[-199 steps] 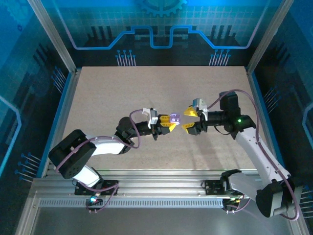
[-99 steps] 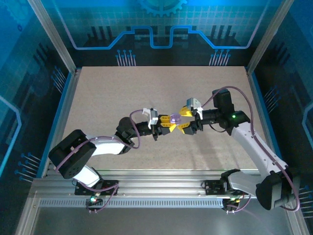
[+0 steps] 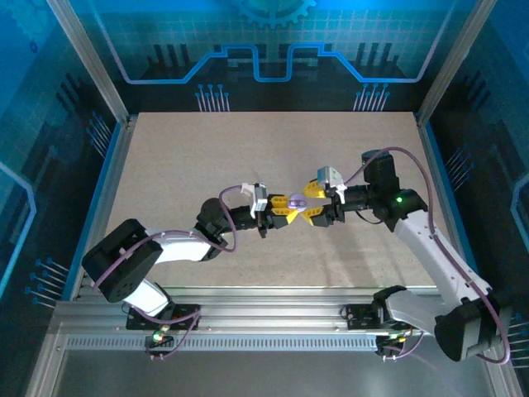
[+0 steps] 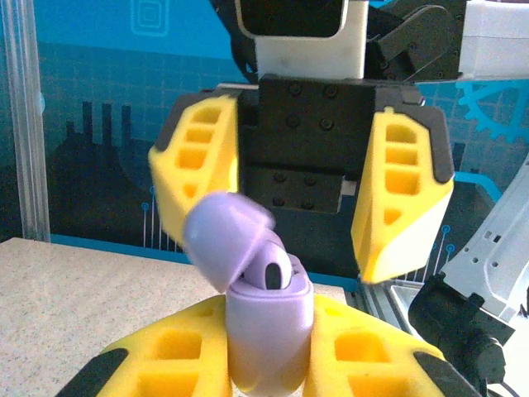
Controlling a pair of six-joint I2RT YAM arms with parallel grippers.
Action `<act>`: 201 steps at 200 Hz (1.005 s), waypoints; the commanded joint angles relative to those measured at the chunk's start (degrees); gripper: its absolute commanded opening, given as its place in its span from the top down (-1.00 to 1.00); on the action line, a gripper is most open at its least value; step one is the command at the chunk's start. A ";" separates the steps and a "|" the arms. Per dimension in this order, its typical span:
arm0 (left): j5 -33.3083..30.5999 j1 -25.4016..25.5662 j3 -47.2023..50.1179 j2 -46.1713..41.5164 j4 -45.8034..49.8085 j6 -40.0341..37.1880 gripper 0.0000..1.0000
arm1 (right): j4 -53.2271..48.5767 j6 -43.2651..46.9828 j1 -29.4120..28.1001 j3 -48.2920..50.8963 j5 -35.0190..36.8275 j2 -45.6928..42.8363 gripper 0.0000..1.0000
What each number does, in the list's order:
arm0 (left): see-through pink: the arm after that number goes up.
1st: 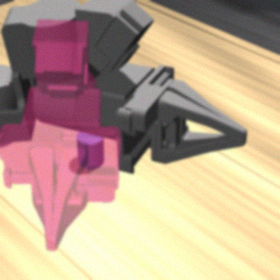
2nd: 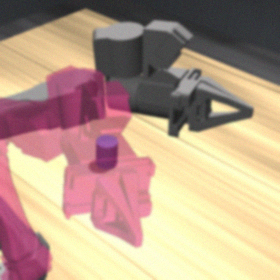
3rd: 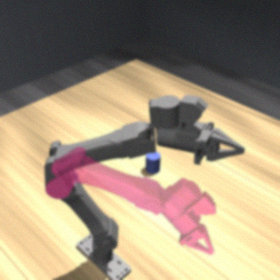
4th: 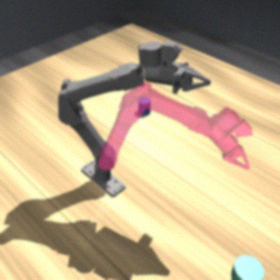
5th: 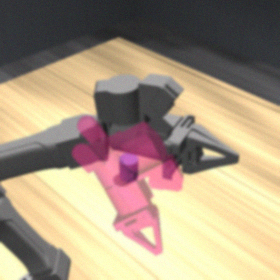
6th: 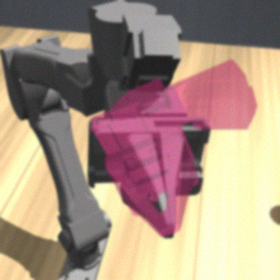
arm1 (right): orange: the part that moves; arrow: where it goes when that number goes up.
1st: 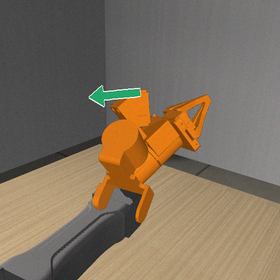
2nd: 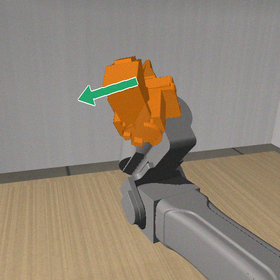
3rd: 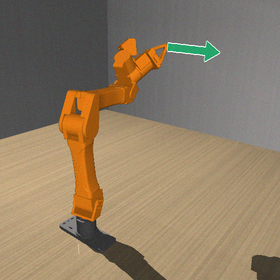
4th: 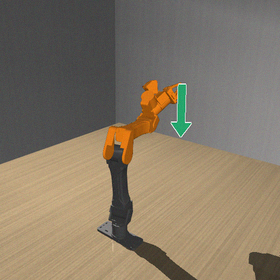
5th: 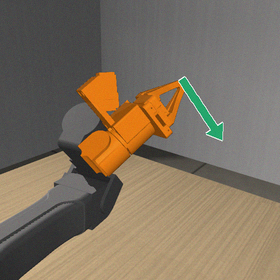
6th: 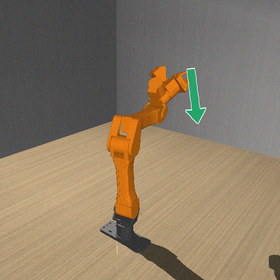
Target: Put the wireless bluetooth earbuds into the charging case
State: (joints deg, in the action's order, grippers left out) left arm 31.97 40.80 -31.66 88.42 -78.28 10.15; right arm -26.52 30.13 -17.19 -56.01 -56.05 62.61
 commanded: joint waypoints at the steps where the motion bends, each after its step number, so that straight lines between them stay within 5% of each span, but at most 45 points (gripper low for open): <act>1: -0.15 0.33 0.28 -0.17 -1.79 -0.86 0.63 | -0.36 0.64 0.06 0.89 -2.63 -3.05 -0.09; 130: 1.34 0.43 0.47 -1.25 -1.84 -0.86 0.63 | -0.79 4.57 1.06 -0.65 -2.81 2.07 0.06; 201: 1.30 0.51 0.62 -1.12 -1.79 -0.88 0.63 | -2.21 8.05 0.67 -2.44 -4.75 4.53 0.53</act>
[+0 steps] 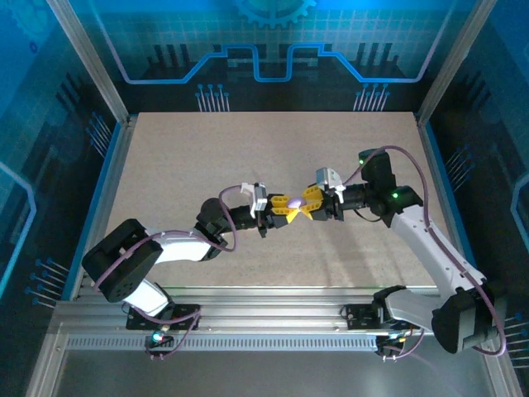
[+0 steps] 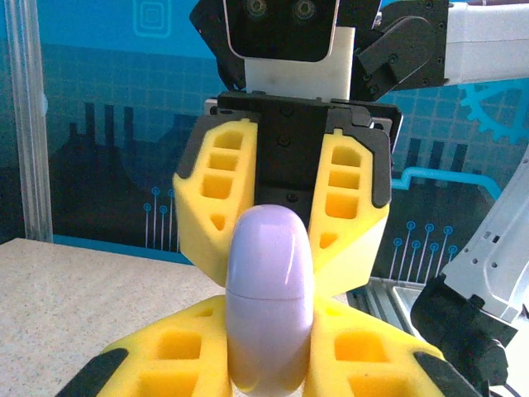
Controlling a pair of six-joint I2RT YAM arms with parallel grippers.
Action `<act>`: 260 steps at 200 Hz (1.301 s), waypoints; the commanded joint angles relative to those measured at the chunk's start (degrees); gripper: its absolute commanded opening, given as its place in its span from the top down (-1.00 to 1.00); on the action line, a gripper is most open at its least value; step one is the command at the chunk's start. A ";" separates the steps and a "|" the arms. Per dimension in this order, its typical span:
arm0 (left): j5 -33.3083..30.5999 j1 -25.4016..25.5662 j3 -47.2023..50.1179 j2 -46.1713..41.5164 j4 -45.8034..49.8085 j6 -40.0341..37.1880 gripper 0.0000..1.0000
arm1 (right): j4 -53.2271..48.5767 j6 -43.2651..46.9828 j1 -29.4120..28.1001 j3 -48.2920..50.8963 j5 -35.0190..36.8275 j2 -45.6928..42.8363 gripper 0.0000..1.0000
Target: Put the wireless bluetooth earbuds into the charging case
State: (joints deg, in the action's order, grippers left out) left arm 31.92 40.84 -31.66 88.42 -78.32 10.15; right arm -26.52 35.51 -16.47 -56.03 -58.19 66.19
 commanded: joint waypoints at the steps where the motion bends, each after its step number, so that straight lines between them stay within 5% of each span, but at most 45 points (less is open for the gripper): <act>1: 1.32 0.47 0.63 -1.14 -1.74 -0.90 0.63 | -2.21 2.67 -0.05 -2.42 -2.61 0.95 0.53; 65: 1.13 0.47 0.63 -0.88 -1.74 -1.05 0.60 | -5.82 5.83 -0.18 -3.67 -2.80 1.97 0.76; 147: -3.78 0.50 2.80 -1.59 -1.74 -2.65 -0.14 | -8.72 5.21 3.63 0.44 1.12 -3.79 0.79; 190: -7.59 0.51 4.12 -3.26 2.60 -2.91 -0.32 | -13.84 5.10 7.35 1.98 3.93 -6.41 0.80; 260: -14.26 0.46 6.10 -10.69 17.60 -5.56 -0.54 | -18.92 -0.26 8.78 1.06 17.98 -5.20 0.80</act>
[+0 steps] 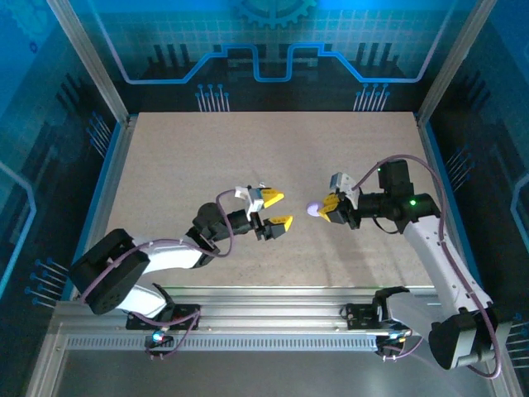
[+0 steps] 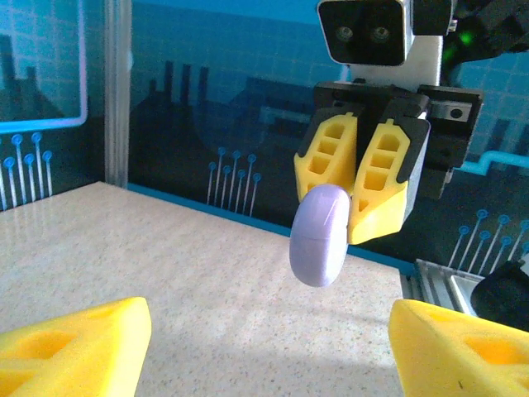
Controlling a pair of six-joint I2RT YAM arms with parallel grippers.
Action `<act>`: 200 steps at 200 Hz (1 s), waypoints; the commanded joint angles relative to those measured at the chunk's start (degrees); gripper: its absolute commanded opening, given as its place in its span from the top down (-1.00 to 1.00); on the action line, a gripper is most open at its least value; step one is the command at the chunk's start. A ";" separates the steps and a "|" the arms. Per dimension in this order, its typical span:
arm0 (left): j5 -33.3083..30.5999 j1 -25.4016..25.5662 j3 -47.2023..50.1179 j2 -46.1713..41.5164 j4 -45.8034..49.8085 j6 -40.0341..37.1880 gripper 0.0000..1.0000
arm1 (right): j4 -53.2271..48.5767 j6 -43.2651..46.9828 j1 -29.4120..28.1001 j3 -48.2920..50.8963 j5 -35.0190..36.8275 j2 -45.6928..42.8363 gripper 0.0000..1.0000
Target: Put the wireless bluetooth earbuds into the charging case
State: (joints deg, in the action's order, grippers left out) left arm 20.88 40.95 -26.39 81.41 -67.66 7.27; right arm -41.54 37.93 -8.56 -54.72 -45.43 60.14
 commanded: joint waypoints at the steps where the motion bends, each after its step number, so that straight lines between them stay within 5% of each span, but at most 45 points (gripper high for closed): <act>1: -3.26 0.31 0.87 -3.82 7.20 -2.69 -0.54 | -3.95 -2.73 0.89 -0.28 5.28 0.90 0.80; 101: -12.29 0.28 -0.76 -12.97 27.59 -4.78 -0.64 | -6.77 -10.55 1.39 -2.20 14.64 7.99 0.80; 200: -15.63 0.25 -3.31 -14.41 36.31 -5.42 -0.79 | -9.49 -13.85 1.44 -5.94 17.64 16.81 0.80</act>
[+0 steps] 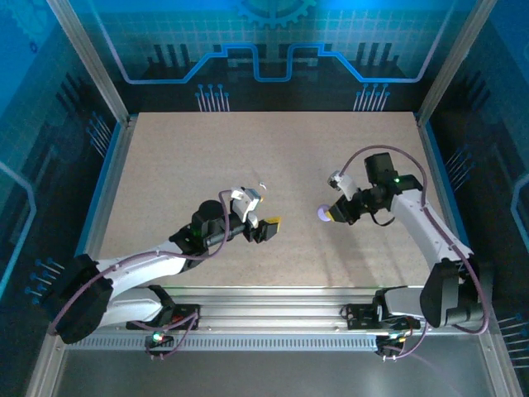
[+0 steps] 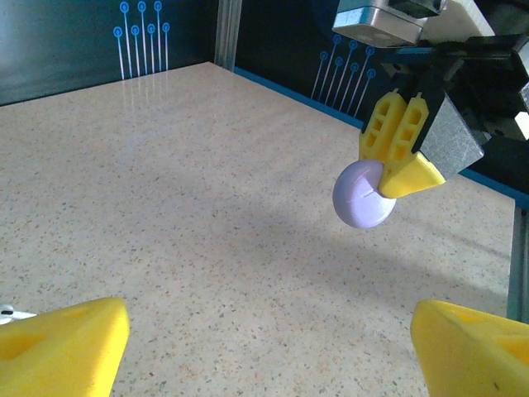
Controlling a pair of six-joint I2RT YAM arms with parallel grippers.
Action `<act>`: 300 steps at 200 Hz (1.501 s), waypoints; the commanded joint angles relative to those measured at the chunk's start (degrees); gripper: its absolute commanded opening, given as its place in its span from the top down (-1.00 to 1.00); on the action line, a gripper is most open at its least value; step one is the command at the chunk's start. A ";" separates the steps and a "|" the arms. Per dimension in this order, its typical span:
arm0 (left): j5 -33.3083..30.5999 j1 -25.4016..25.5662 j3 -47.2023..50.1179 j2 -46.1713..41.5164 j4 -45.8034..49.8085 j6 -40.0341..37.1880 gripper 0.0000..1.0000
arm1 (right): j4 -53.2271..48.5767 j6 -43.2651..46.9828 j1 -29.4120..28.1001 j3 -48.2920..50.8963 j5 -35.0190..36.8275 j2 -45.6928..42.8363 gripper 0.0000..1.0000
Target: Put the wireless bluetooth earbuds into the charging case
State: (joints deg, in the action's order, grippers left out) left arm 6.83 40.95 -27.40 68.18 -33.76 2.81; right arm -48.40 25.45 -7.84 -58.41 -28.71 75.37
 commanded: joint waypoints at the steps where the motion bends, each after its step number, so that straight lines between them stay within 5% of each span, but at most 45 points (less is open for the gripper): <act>1: -1.61 0.22 -2.35 -1.20 2.44 -0.96 -0.79 | -2.69 -1.33 0.72 -2.28 0.97 1.64 0.80; 73: -3.03 0.23 -3.10 -1.45 5.08 -1.46 -0.98 | -3.71 -3.27 0.71 -5.44 3.91 8.62 0.79; 300: -3.76 0.25 -6.08 0.57 9.65 -2.54 -0.98 | -17.86 -3.24 9.03 -28.02 12.75 39.41 0.76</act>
State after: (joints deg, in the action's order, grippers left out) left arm 3.64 40.95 -31.29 67.79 -24.56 1.30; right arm -61.49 20.60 -0.32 -83.40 -16.49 112.22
